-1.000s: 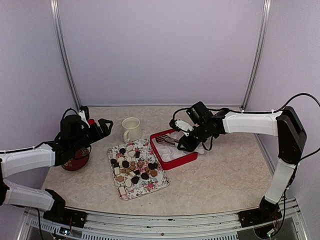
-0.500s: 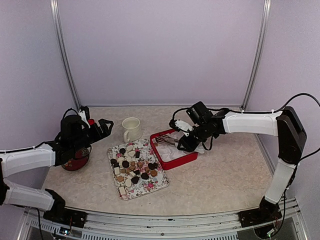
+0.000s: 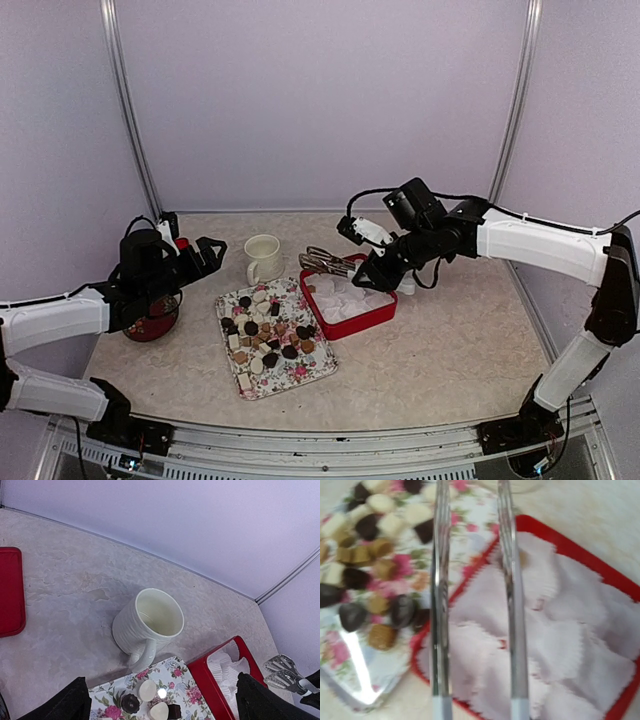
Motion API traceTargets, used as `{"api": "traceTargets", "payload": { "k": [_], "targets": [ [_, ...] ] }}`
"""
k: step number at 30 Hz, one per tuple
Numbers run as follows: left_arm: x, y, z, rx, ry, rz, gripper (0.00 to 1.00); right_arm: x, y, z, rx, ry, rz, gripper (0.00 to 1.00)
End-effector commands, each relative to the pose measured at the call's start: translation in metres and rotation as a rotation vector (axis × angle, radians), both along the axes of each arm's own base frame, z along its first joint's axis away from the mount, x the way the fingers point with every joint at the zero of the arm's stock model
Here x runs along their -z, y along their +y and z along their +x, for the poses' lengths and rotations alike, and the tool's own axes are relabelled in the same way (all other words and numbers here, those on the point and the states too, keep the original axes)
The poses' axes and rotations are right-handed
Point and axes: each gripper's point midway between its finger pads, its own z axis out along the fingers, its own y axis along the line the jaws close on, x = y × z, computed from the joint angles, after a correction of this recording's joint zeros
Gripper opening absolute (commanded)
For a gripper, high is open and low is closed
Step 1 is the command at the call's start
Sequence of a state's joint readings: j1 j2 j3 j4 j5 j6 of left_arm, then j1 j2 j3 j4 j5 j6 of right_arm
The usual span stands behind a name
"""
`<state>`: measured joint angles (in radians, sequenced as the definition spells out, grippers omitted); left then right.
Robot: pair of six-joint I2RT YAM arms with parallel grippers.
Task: Pack the chocolate
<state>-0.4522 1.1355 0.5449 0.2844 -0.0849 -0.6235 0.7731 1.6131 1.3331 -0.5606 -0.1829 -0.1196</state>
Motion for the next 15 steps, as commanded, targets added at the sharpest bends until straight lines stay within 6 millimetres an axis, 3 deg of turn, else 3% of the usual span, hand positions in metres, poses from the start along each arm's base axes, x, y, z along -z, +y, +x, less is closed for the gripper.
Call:
{"api": "traceTargets", "payload": {
  "k": [1, 8, 15],
  "targets": [
    [-0.012, -0.001, 0.0, 0.01, -0.035, -0.011, 0.99, -0.008, 0.019, -0.036, -0.114, 0.02, -0.016, 0.36],
    [-0.013, -0.004, -0.001, 0.018, -0.035, -0.014, 0.99, 0.01, 0.041, -0.064, -0.193, 0.068, -0.074, 0.36],
    [-0.011, -0.004, -0.001, 0.011, -0.029, -0.011, 0.99, 0.034, 0.056, -0.069, -0.161, 0.122, -0.125, 0.36]
  ]
}}
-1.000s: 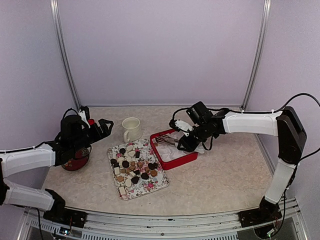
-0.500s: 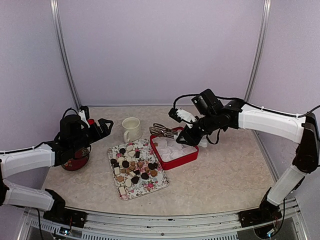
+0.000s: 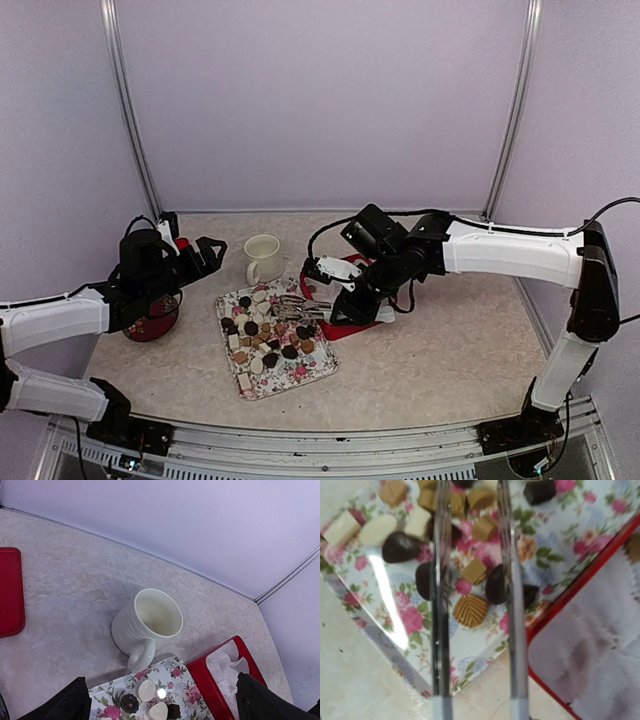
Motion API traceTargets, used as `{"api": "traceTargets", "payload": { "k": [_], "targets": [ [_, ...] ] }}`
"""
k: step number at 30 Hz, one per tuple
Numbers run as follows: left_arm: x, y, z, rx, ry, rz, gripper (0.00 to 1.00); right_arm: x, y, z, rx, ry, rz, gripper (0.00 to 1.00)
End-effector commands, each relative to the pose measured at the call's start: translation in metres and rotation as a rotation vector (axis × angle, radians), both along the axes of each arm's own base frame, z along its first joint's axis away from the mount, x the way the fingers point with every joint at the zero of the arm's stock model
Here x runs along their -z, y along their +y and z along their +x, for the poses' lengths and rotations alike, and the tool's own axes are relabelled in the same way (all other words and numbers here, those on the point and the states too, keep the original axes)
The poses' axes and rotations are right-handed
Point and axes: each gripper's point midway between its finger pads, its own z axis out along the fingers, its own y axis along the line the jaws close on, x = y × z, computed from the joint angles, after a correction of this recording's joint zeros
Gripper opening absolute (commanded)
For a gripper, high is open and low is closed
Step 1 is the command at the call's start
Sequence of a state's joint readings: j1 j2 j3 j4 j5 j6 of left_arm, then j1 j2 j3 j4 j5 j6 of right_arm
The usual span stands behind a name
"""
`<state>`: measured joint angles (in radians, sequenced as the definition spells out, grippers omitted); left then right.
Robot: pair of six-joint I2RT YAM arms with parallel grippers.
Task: Pack the chocolate
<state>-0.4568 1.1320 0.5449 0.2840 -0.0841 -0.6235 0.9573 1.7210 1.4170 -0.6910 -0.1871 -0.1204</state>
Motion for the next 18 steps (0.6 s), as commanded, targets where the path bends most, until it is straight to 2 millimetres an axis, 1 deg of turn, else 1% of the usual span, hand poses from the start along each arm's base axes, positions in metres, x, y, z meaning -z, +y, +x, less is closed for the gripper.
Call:
{"api": "traceTargets", "payload": {
  "k": [1, 3, 7, 13, 18],
  "targets": [
    [-0.01, -0.003, 0.0, 0.008, -0.026, -0.009, 0.99, 0.004, 0.009, -0.001, 0.033, 0.024, -0.016, 0.36],
    [-0.009, -0.003, 0.0, 0.007, -0.025, -0.009, 0.99, 0.006, 0.012, 0.0, 0.044, 0.033, -0.015, 0.36],
    [-0.008, -0.002, 0.001, 0.004, -0.024, -0.006, 0.99, 0.011, 0.019, -0.004, 0.048, 0.065, -0.005, 0.36],
    [-0.007, -0.003, 0.003, 0.006, -0.022, -0.006, 0.99, 0.024, 0.027, -0.011, 0.034, 0.092, -0.016, 0.36],
    [-0.008, -0.004, 0.003, 0.008, -0.025, -0.008, 0.99, 0.034, 0.029, -0.008, 0.04, 0.091, -0.045, 0.36]
  ]
}}
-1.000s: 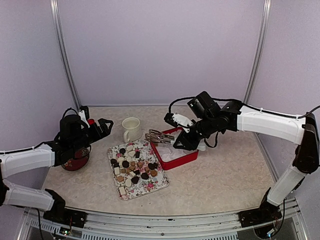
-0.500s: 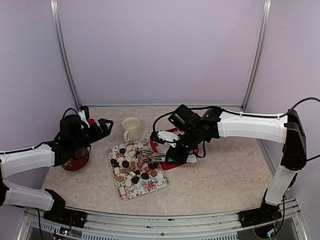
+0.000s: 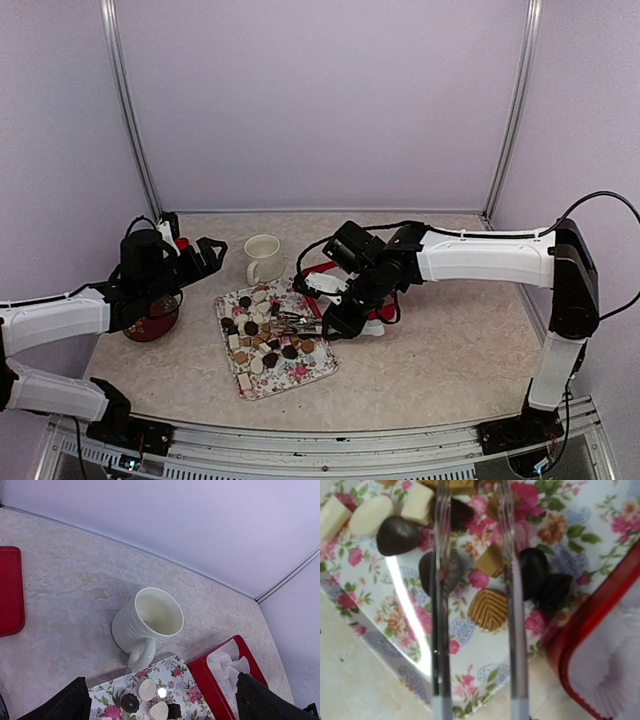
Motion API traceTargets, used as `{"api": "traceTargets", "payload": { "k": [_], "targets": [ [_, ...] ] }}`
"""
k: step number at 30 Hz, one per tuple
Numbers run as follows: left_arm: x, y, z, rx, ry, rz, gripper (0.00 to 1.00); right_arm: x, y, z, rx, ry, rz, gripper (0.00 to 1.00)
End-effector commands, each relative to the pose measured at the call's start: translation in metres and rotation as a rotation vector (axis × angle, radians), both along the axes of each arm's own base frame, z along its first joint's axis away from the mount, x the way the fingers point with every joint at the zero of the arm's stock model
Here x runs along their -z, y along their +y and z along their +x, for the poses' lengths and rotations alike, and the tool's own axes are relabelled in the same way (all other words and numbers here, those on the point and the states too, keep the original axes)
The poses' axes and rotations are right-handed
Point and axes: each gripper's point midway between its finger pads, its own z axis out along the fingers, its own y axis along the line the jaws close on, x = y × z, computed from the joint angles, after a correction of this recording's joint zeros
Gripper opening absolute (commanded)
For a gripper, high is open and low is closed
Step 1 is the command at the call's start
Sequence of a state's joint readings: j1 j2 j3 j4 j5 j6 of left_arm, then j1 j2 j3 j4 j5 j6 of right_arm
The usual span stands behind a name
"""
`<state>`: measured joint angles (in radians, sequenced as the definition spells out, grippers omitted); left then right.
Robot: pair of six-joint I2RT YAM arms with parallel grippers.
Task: Pack the chocolate
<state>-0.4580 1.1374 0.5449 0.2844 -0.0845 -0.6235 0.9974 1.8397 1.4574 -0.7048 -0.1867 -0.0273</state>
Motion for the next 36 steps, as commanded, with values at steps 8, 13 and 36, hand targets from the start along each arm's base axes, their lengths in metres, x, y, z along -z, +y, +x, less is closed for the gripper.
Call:
{"api": "traceTargets", "payload": {
  "k": [8, 13, 36],
  "targets": [
    [-0.008, -0.004, 0.003, 0.007, -0.027, -0.008, 0.99, 0.003, 0.016, 0.005, 0.012, -0.008, 0.003, 0.36],
    [-0.007, -0.003, 0.004, 0.003, -0.028, -0.004, 0.99, 0.005, 0.016, 0.009, 0.022, -0.013, -0.015, 0.36],
    [0.003, 0.004, 0.002, -0.01, -0.017, -0.003, 0.99, 0.022, 0.028, 0.013, 0.008, 0.013, -0.051, 0.31]
  ]
}}
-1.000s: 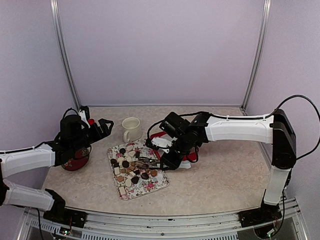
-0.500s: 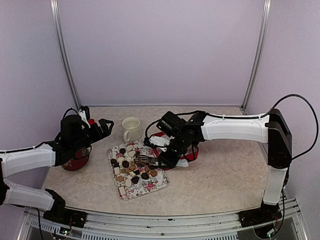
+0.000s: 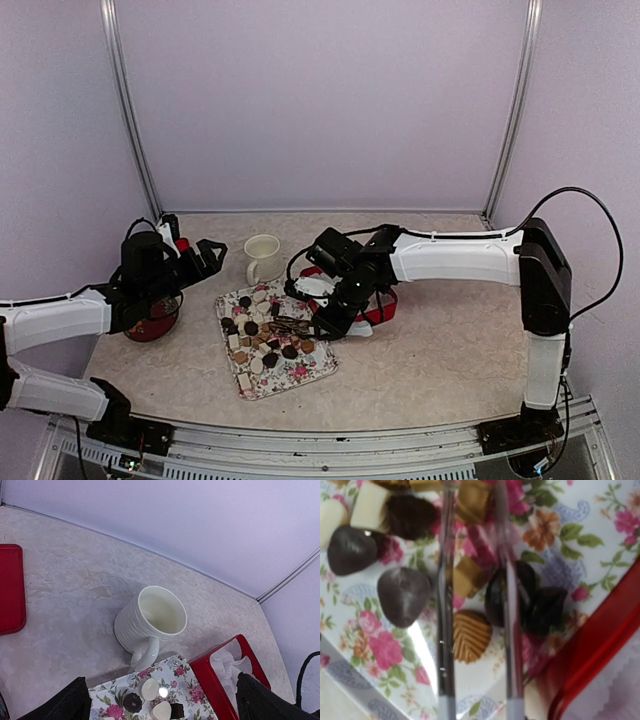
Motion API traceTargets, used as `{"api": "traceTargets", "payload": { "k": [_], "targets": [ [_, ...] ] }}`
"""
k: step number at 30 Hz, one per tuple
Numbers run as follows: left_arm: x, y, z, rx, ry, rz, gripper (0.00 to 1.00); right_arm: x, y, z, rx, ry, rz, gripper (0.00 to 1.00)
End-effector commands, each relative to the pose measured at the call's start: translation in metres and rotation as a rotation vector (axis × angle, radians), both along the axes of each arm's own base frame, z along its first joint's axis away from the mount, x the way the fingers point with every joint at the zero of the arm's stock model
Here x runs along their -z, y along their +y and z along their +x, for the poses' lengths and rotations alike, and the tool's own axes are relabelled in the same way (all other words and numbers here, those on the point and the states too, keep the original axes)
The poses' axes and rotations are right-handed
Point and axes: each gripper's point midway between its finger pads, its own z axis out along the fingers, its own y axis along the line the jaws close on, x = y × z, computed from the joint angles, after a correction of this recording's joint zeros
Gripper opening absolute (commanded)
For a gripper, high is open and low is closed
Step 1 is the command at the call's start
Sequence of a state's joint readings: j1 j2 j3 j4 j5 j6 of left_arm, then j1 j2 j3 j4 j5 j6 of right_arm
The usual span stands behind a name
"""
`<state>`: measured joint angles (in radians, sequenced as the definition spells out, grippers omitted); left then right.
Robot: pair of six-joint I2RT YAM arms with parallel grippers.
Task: Pack the chocolate
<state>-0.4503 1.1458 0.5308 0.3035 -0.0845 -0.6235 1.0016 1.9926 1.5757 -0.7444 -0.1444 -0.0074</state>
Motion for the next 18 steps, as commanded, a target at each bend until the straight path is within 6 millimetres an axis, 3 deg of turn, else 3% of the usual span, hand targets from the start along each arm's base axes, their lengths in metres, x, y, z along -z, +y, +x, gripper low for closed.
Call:
{"api": "traceTargets", "payload": {
  "k": [1, 8, 13, 18],
  "targets": [
    [-0.003, 0.002, 0.001, -0.003, -0.021, -0.005, 0.99, -0.009, 0.013, -0.002, -0.026, -0.003, 0.029, 0.28],
    [-0.002, 0.004, 0.001, -0.008, -0.022, -0.004, 0.99, -0.024, 0.012, -0.002, -0.024, -0.02, 0.05, 0.21],
    [-0.003, 0.003, 0.001, -0.003, -0.022, -0.008, 0.99, -0.05, 0.008, 0.003, -0.007, -0.072, 0.078, 0.21],
    [-0.005, 0.002, 0.002, -0.001, -0.025, -0.011, 0.99, -0.08, -0.006, 0.021, 0.041, -0.125, 0.137, 0.21]
  ]
}}
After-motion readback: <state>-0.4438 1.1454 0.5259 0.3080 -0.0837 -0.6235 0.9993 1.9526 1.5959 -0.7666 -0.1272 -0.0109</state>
